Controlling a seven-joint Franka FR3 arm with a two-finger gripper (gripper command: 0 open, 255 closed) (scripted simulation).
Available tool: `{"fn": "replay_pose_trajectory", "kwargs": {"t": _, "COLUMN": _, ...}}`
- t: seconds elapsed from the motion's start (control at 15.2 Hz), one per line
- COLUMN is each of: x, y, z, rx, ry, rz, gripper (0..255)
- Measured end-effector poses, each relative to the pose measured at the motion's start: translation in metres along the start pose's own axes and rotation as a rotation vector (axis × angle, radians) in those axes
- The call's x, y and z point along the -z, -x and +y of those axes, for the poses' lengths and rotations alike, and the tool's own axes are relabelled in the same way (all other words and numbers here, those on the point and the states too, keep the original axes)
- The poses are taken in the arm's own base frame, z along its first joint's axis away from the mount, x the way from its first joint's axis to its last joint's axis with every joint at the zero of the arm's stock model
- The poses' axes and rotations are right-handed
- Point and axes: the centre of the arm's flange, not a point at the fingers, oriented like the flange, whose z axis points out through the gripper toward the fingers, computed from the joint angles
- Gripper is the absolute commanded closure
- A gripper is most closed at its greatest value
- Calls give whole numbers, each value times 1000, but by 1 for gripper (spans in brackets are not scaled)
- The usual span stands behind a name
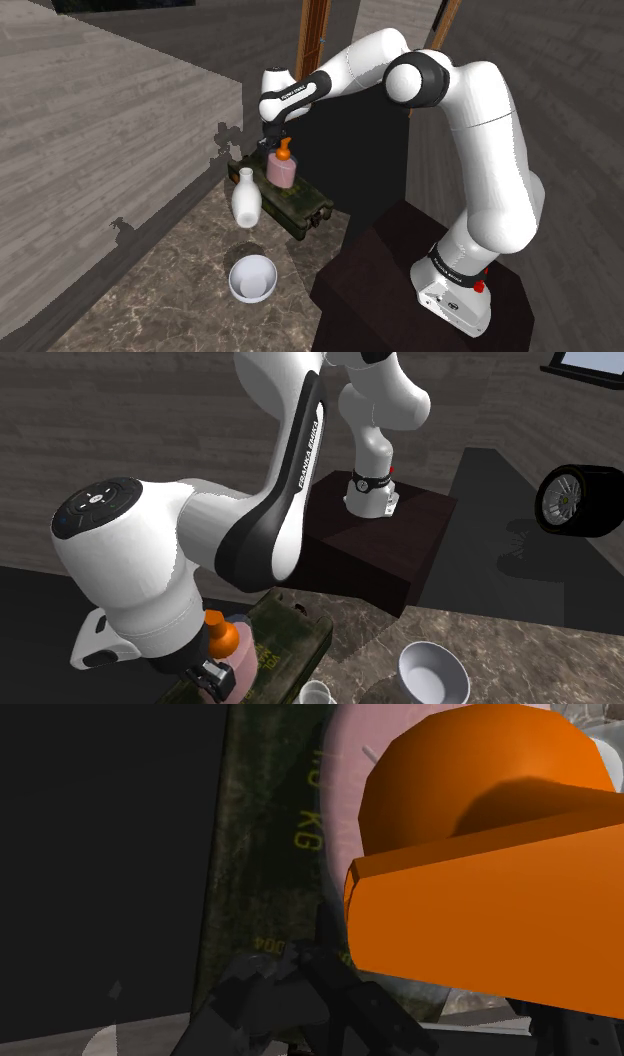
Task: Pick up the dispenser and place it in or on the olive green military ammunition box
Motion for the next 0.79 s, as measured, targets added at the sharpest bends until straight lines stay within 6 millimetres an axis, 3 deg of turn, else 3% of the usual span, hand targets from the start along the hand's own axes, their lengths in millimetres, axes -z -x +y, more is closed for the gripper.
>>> {"fn": "replay_pose_trajectory", "kwargs": {"t": 0.2, "x": 0, "y": 0, "z": 0, "rx": 0, "ry": 0, "rz": 0, "gripper": 255}}
{"fn": "replay_pose_trajectory", "kwargs": {"t": 0.26, "x": -1, "y": 0, "z": 0, "rx": 0, "ry": 0, "rz": -1, "gripper": 0}}
{"fn": "replay_pose_trajectory", "kwargs": {"t": 0.66, "x": -3, "y": 1, "z": 0, "rx": -1, "ry": 0, "rz": -5, "gripper": 0}}
{"fn": "replay_pose_trajectory", "kwargs": {"t": 0.79, "x": 12, "y": 2, "z": 1, "rx": -1, "ry": 0, "rz": -5, "gripper": 0}}
